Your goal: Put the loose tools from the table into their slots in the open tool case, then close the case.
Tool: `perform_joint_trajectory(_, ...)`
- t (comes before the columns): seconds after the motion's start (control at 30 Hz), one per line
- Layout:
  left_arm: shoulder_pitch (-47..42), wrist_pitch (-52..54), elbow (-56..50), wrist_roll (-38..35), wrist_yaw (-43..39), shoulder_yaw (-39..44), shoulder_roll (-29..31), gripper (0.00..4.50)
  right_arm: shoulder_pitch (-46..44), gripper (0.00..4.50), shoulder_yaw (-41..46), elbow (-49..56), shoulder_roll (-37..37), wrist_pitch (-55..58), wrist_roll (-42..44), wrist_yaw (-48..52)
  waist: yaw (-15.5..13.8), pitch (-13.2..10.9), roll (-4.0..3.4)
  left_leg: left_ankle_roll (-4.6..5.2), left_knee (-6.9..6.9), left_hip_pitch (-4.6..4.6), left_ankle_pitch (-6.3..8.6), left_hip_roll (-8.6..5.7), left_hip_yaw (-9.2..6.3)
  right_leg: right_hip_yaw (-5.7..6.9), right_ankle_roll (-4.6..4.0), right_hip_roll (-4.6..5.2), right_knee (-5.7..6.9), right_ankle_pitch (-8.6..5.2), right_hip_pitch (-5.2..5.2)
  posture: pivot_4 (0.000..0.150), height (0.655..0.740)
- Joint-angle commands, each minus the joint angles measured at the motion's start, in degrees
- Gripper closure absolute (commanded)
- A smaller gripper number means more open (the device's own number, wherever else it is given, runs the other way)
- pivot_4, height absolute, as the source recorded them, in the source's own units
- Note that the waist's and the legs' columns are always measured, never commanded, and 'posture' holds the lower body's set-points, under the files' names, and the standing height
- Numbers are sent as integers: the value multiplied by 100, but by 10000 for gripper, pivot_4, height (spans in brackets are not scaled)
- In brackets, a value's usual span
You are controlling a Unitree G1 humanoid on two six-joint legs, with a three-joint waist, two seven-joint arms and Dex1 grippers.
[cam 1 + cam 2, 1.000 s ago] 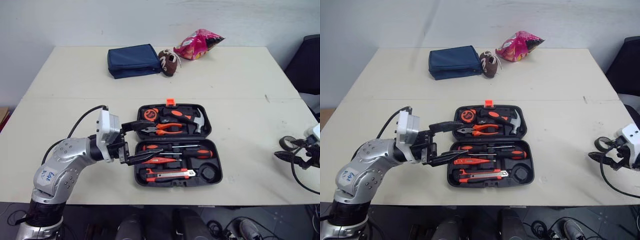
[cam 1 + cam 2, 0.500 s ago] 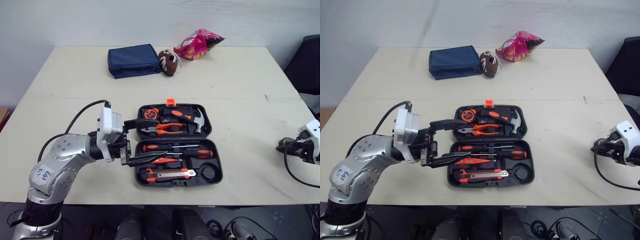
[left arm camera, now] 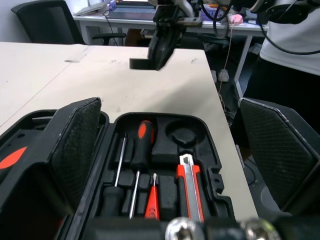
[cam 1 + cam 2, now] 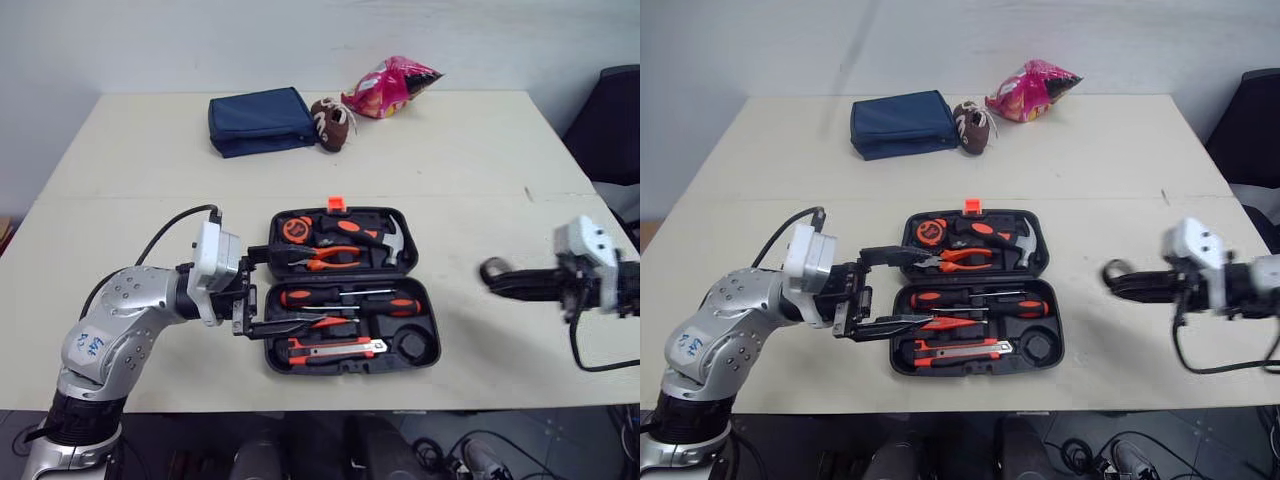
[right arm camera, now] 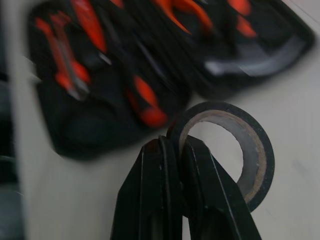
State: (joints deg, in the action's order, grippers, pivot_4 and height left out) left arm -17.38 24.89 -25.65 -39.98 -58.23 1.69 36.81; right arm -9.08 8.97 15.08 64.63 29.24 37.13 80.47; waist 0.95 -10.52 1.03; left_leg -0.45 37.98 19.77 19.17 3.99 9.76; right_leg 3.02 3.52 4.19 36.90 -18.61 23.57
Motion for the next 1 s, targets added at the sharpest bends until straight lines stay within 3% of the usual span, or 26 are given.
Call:
perform_joint_trajectory(0.03, 16, -115, -104, 76, -39, -84, -30, 0, 24, 44778, -320, 960, 138, 476, 110, -160, -34, -3, 6, 9, 4, 3, 4, -6, 0, 0, 3, 7, -2, 2, 0, 1500, 7400)
perform_joint_trajectory(0.17, 39, 6, -124, 38, -1, -88, -17, 0, -424, 44778, -999, 1229, -155, 1226, 31, -758, -40, -3, 11, 43, 19, 15, 12, -25, 8, 0, 24, 37, -13, 15, 0, 1500, 7400)
perform_joint_trajectory(0.33, 60, -44, -102, 150, -71, -83, 76, 0, -560, 44778, -1617, 1138, -134, 1101, -574, -832, -66, -3, 12, 49, 20, 43, 14, -24, 5, 6, 20, 34, -18, 15, 27, 1500, 7400)
perform_joint_trajectory(0.4, 84, 45, -161, 30, -5, 14, 80, 0, -544, 44778, -1844, 857, 95, 545, -1135, -602, -76, -3, 12, 49, 20, 46, 14, -24, 6, 11, 19, 34, -20, 14, 29, 1500, 7400)
perform_joint_trajectory(0.67, 182, 64, -153, 23, -59, 92, 143, 0, -495, 44778, -1947, 625, 148, 699, -1313, -537, -81, -2, 13, 56, 34, 44, 16, -25, 4, 13, 24, 35, -18, 17, 20, 1500, 7400)
perform_joint_trajectory(1.0, 188, 138, -320, 30, 170, 115, 164, 0, -374, 44778, -1931, 27, -532, -173, -1569, -674, -6, 25, 59, 56, 33, 30, 16, -19, 2, 16, 21, 30, -24, 20, 1, 1500, 7400)
